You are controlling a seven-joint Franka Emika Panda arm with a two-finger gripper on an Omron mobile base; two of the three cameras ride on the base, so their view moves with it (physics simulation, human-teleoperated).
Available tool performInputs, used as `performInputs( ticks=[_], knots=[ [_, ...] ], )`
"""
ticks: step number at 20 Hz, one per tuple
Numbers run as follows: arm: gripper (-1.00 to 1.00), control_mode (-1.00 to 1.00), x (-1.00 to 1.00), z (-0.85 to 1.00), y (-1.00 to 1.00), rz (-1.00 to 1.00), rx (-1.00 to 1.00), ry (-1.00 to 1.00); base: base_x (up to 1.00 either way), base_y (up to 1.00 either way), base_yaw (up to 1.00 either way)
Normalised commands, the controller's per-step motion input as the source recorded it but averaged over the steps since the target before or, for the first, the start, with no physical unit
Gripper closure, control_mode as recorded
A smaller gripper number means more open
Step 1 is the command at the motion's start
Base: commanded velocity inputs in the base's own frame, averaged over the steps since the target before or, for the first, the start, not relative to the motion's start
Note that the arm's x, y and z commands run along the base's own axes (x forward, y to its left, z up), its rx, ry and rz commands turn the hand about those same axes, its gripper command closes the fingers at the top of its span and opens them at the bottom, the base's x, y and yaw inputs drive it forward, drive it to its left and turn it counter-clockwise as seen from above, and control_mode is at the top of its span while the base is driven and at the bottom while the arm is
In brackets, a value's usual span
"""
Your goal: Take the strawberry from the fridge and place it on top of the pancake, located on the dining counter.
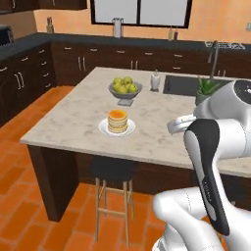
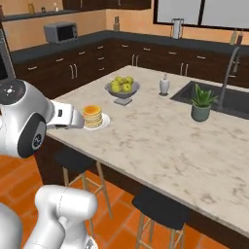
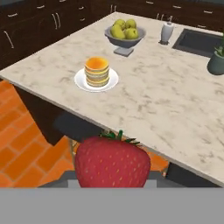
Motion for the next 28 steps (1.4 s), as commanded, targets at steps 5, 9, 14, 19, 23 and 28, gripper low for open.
performInputs(
  ticks=[5, 9, 14, 19, 23, 28],
  knots=[
    [1.00, 1.00, 0.00, 0.00, 0.00, 0.00, 0.00, 0.00, 1.00, 1.00, -0.45],
    [1.00, 1.00, 0.00, 0.00, 0.00, 0.00, 0.00, 0.00, 0.88, 1.00, -0.41],
    [1.00, 1.00, 0.00, 0.00, 0.00, 0.00, 0.00, 0.00, 0.33, 1.00, -0.21],
    [1.00, -1.00, 0.60, -0.13, 0.43, -0.11, 0.00, 0.10, 0.38, 0.40, -0.09],
    [1.00, -1.00, 1.00, -0.67, 0.42, -0.09, -0.03, 0.35, 0.00, 0.00, 0.00],
    [1.00, -1.00, 1.00, -0.53, -0.24, 0.00, 0.01, 0.23, 0.00, 0.00, 0.00]
  ],
)
